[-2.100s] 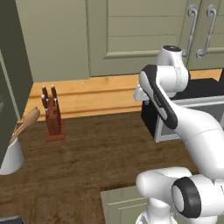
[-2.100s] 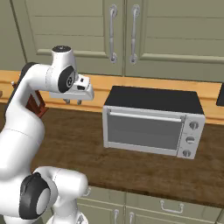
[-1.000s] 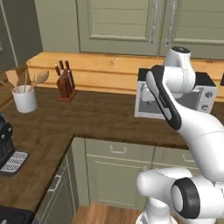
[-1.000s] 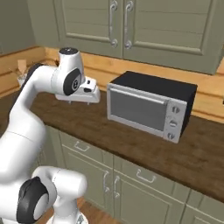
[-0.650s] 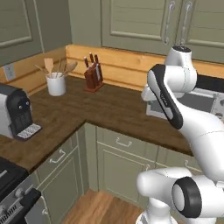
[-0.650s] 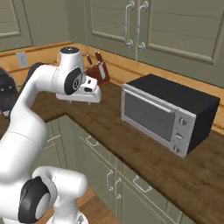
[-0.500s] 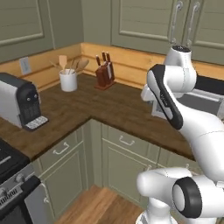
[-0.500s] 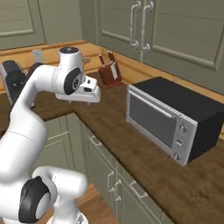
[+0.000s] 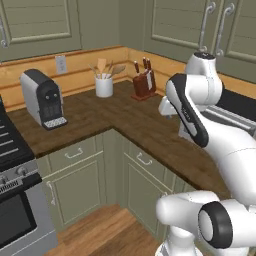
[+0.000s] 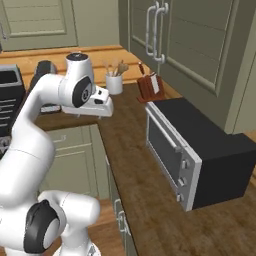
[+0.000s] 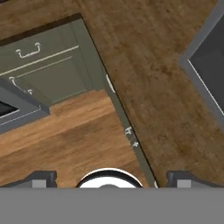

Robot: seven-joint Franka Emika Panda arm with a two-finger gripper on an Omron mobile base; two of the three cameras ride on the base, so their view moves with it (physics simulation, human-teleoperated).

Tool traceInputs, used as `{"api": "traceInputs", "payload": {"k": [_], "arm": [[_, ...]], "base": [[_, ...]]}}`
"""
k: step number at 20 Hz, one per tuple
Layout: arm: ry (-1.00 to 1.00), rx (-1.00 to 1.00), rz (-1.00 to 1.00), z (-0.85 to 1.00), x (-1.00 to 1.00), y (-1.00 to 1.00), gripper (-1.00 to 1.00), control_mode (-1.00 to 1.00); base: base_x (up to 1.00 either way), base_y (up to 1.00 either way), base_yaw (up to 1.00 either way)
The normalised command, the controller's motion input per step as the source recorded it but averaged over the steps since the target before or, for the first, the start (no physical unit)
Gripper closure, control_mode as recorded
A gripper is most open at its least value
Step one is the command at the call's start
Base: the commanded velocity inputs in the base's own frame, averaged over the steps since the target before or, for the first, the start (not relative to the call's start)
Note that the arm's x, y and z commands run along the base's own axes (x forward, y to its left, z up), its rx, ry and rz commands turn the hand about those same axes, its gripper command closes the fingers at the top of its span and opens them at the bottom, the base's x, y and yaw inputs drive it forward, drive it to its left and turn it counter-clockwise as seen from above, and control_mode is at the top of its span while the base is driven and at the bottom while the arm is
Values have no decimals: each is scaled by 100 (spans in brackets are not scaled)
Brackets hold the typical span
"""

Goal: Take a straw from the drawer in front and place it inside the glass cup on the dining counter.

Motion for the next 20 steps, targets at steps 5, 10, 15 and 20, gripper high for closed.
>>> {"api": "traceInputs", "payload": {"k": [5, 10, 15, 20], "arm": [[-3, -5, 22, 0, -20, 15, -100, -100], [-17, -31, 5, -10, -25, 94, -100, -100], [-16, -39, 0, -31, -2, 89, -100, -100], [-7, -40, 0, -55, 7, 72, -100, -100]], "base": [[0, 0, 0], [0, 0, 0], [0, 0, 0], [0, 0, 0]]}}
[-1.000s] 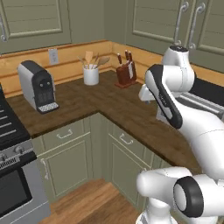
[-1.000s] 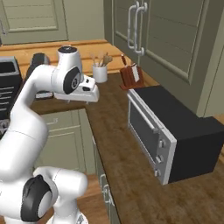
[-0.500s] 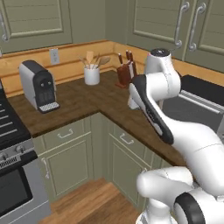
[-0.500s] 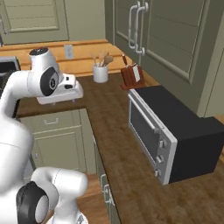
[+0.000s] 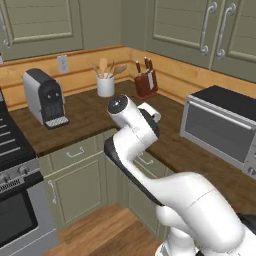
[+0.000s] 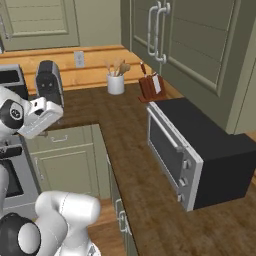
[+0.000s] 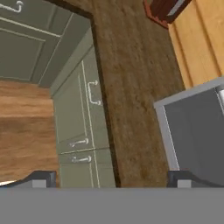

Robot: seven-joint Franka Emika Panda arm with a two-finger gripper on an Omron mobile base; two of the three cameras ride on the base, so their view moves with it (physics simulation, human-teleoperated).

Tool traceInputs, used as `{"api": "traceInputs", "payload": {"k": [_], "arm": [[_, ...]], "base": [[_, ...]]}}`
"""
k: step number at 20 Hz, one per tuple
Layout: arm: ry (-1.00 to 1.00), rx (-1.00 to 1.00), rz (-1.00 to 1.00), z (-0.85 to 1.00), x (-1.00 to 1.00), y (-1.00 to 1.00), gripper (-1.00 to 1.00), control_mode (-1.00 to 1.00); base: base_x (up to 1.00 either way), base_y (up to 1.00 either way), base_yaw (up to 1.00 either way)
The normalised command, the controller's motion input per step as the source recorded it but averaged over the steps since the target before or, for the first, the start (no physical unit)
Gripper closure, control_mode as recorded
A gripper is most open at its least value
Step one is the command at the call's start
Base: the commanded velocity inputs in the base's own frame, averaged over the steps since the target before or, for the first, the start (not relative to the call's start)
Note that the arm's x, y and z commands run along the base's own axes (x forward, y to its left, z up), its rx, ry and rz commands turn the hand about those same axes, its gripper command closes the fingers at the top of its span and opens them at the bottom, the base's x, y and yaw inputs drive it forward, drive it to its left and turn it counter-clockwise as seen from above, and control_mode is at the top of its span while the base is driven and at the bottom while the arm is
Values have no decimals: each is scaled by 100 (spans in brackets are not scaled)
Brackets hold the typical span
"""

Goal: Take a straw from the drawer in front and place it inside the glass cup on the dining counter.

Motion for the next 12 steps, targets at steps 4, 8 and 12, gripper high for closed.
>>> {"api": "traceInputs", "payload": {"k": [4, 8, 12], "arm": [[-6, -40, 0, -62, 28, 31, -100, -100], [-7, -40, 0, -67, 43, 7, -100, -100], [-2, -31, 0, -65, 44, 0, -100, -100]], "base": [[0, 0, 0], [0, 0, 0], [0, 0, 0]]}}
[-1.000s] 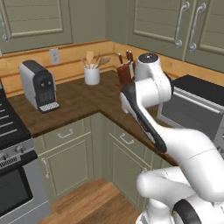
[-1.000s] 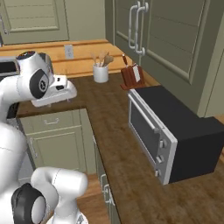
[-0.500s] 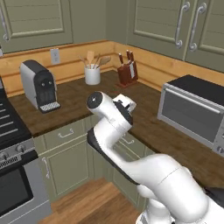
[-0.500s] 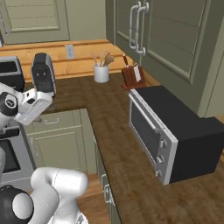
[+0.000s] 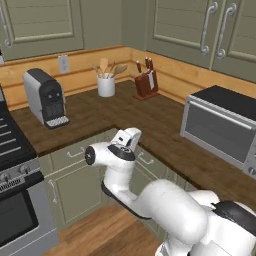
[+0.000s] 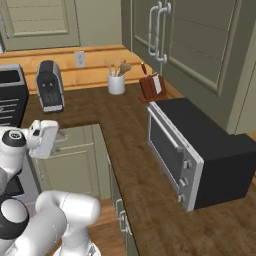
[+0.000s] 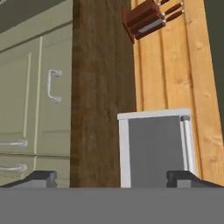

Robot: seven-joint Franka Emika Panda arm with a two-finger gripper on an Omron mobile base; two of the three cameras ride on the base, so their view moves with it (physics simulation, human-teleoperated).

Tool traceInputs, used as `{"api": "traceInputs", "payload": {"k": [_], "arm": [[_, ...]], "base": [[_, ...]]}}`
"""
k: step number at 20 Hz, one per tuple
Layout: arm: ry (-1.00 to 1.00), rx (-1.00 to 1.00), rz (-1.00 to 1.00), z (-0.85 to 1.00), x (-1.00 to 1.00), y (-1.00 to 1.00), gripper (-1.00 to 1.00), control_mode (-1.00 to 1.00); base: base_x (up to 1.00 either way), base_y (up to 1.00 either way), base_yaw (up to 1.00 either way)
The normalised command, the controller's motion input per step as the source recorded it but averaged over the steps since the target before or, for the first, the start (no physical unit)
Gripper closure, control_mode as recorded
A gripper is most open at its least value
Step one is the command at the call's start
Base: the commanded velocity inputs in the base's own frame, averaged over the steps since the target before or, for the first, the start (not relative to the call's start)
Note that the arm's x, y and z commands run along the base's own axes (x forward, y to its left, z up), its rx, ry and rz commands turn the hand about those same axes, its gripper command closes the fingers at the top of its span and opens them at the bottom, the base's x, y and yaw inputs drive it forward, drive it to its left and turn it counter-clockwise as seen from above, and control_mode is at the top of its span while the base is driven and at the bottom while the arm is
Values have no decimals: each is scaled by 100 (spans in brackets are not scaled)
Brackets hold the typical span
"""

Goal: Take a straw from the drawer in front and place it inside the glass cup on the dining counter.

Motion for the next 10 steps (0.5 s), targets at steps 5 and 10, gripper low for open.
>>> {"api": "traceInputs", "payload": {"k": [5, 10], "arm": [[0, -12, -2, -68, 47, 0, -100, -100], [0, -6, -4, -71, 59, -5, -100, -100]], "base": [[0, 0, 0], [0, 0, 0]]}}
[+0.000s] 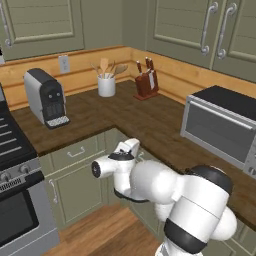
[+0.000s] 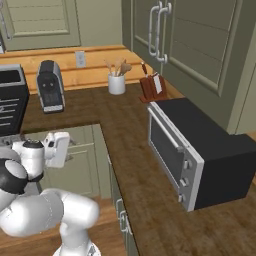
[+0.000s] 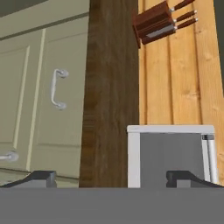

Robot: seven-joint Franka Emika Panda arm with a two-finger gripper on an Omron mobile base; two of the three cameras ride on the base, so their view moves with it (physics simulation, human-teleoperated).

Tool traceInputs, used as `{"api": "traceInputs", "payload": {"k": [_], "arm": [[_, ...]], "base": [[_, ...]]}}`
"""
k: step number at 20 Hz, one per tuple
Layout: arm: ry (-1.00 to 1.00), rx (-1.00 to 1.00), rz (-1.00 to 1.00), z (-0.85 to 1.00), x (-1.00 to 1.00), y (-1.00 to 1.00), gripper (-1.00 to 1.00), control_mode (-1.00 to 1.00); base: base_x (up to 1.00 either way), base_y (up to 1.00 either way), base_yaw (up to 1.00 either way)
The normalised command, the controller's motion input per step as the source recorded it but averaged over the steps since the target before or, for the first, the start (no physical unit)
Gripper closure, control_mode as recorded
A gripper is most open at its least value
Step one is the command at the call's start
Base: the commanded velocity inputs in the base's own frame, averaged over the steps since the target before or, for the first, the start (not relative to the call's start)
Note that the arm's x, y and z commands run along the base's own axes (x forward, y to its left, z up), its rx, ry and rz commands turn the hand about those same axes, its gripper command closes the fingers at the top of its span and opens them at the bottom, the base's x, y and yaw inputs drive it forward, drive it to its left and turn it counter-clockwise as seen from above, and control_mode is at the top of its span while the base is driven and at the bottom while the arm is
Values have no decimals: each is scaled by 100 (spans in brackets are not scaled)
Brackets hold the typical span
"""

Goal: Take a straw from the drawer in front and place it inside the glass cup on the dining counter.

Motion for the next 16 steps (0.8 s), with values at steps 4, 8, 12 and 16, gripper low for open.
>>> {"api": "traceInputs", "payload": {"k": [4, 8, 12, 16], "arm": [[0, -5, -5, -69, 39, -14, -100, -100], [0, -7, -7, -73, 24, -21, -100, -100], [-2, -10, -12, -59, 16, -23, -100, -100], [-8, -10, -15, -39, 20, -30, -100, -100]], "base": [[0, 0, 0], [0, 0, 0], [0, 0, 0], [0, 0, 0]]}}
